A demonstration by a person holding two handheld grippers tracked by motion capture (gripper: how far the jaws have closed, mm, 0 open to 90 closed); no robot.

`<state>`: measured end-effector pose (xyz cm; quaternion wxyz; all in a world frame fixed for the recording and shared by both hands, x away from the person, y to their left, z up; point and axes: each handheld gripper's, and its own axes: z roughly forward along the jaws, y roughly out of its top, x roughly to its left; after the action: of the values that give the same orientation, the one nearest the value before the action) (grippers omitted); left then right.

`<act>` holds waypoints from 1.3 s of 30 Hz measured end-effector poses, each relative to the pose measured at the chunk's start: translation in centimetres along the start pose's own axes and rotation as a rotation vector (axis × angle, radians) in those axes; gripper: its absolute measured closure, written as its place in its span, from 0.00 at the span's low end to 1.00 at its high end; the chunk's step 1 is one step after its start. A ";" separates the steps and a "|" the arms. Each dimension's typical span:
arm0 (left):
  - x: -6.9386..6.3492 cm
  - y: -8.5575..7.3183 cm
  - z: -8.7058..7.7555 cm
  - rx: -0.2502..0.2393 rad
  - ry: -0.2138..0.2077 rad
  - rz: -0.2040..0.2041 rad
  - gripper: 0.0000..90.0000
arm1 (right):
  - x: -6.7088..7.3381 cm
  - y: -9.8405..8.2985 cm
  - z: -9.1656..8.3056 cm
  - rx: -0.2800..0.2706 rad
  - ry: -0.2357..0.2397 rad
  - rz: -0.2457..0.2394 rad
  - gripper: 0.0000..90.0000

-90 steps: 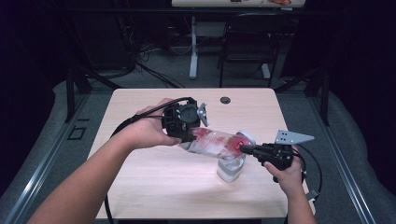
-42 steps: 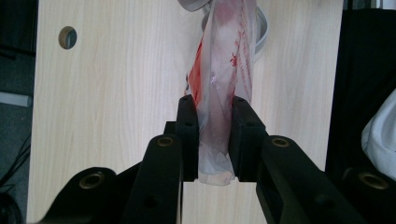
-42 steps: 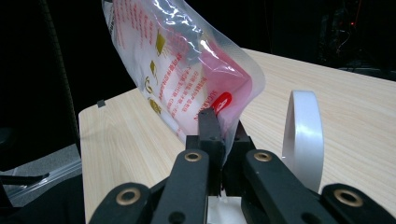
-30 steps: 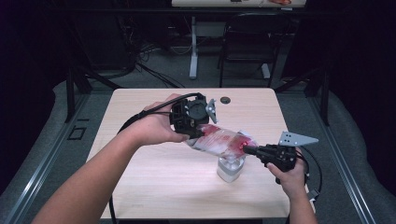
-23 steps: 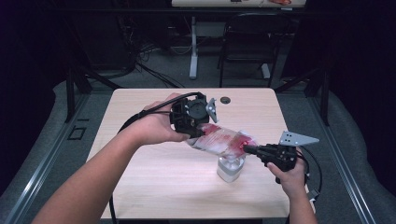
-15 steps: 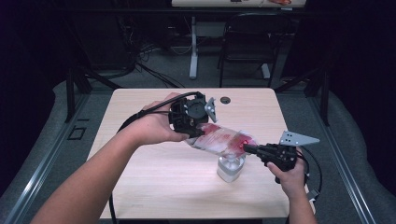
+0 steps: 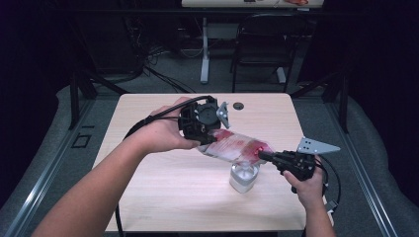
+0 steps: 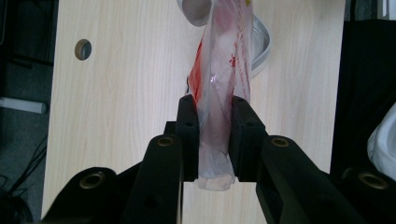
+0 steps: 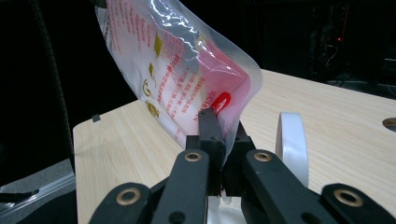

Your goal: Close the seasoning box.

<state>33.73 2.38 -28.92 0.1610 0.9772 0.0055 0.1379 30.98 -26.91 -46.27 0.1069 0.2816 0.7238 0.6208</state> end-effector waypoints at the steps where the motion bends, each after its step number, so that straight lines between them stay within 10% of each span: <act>1: 0.0 0.0 0.0 -0.001 0.001 0.001 0.85 | 0.0 0.0 0.0 -0.001 -0.001 -0.002 1.00; 39: 0.0 0.6 -0.2 0.001 -0.001 0.016 0.85 | -0.2 -0.2 0.0 0.001 0.001 0.006 0.99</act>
<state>33.65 1.82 -28.57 0.1596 0.9774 -0.0021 0.1387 31.06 -27.01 -46.49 0.1044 0.2837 0.7234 0.6208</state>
